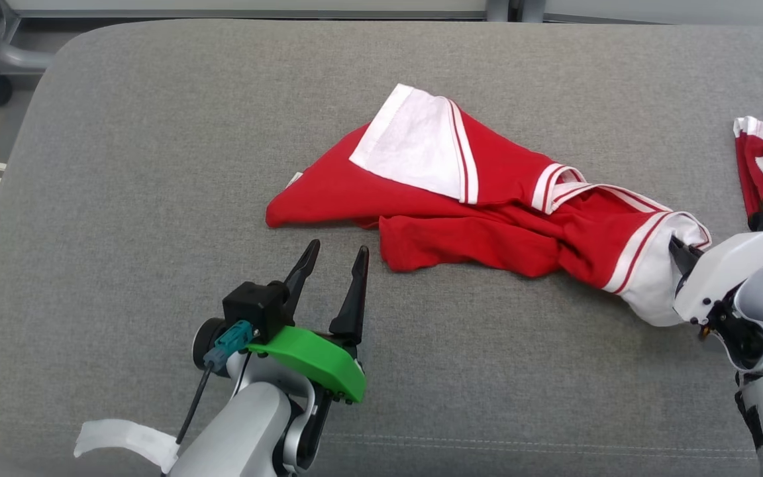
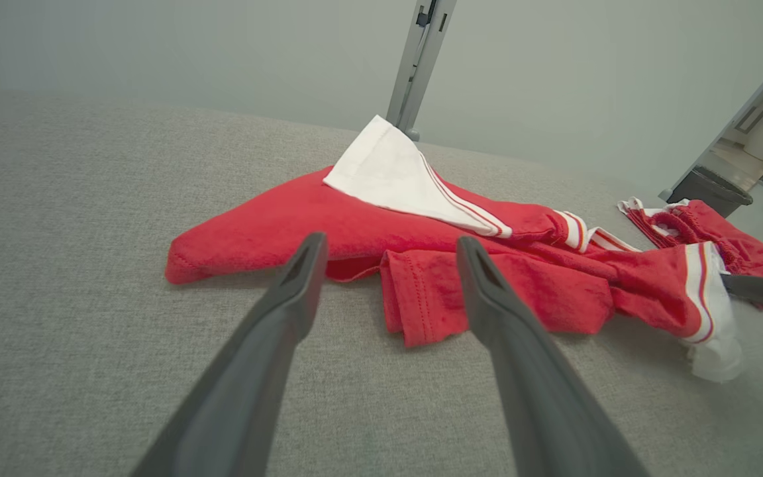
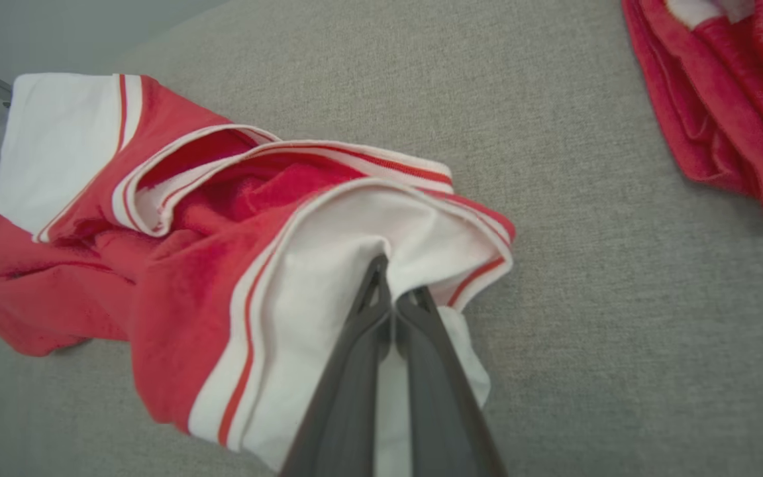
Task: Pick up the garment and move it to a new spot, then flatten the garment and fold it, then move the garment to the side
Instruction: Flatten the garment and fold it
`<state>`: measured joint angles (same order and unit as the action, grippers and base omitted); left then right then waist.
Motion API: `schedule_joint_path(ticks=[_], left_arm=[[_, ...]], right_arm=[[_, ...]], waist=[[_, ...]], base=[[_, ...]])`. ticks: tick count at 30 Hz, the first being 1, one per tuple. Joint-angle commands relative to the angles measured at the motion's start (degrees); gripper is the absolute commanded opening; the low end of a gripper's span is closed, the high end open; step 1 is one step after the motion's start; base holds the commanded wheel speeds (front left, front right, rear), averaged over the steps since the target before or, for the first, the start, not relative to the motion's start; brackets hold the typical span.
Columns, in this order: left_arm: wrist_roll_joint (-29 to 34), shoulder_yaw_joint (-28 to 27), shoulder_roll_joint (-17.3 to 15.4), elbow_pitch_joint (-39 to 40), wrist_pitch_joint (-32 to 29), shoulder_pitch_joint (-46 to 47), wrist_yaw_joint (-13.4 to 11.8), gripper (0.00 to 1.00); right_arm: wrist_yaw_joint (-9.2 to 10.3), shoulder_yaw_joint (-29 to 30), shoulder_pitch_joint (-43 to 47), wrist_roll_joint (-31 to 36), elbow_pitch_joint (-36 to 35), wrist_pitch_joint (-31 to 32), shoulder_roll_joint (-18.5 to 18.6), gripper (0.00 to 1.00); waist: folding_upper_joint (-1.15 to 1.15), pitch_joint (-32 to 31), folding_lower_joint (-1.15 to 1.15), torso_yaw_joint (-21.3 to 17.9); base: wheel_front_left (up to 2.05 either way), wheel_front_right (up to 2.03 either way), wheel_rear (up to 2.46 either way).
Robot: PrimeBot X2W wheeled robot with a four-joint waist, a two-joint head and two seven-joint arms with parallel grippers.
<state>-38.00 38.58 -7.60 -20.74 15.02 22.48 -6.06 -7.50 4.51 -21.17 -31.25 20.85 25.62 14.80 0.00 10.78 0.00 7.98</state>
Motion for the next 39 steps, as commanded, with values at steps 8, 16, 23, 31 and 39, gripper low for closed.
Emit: schedule_joint_path(ticks=[8,16,23,31,39], left_arm=[[-0.45,0.40,0.81,-1.54,-0.09,0.94,0.82,1.00],[-0.97,-1.52,-0.08,-2.96,0.02,1.96,0.21,1.00],[-0.95,-1.95,-0.09,-3.52,0.09,0.70,0.32,1.00],[-1.11,-2.01,0.46,-4.15,0.13,0.38,0.40,1.00],[-3.41,-6.72,-0.04,-6.44,0.16,4.14,-0.55,1.00]], right_arm=[[0.01,-1.67,-7.65,3.89,11.92,-6.83,1.23,1.00],[0.02,-7.60,-6.45,0.24,5.93,-9.33,4.84,1.00],[0.02,-7.91,-0.50,-2.66,-5.67,-9.12,8.87,1.00],[0.02,-2.78,9.78,-2.84,-14.89,-8.58,6.63,1.00],[0.02,-0.21,15.59,-1.73,-21.72,-9.88,0.85,1.00]], waist=[[0.00,1.21,0.00,0.67],[0.00,0.47,0.00,-3.99],[0.00,0.02,0.00,-7.85],[0.00,0.56,0.00,-10.17],[0.00,2.20,0.00,-12.21]], base=[[0.00,0.00,0.00],[0.00,0.00,0.00],[0.00,0.00,0.00],[0.00,0.00,0.00],[0.00,0.00,0.00]])
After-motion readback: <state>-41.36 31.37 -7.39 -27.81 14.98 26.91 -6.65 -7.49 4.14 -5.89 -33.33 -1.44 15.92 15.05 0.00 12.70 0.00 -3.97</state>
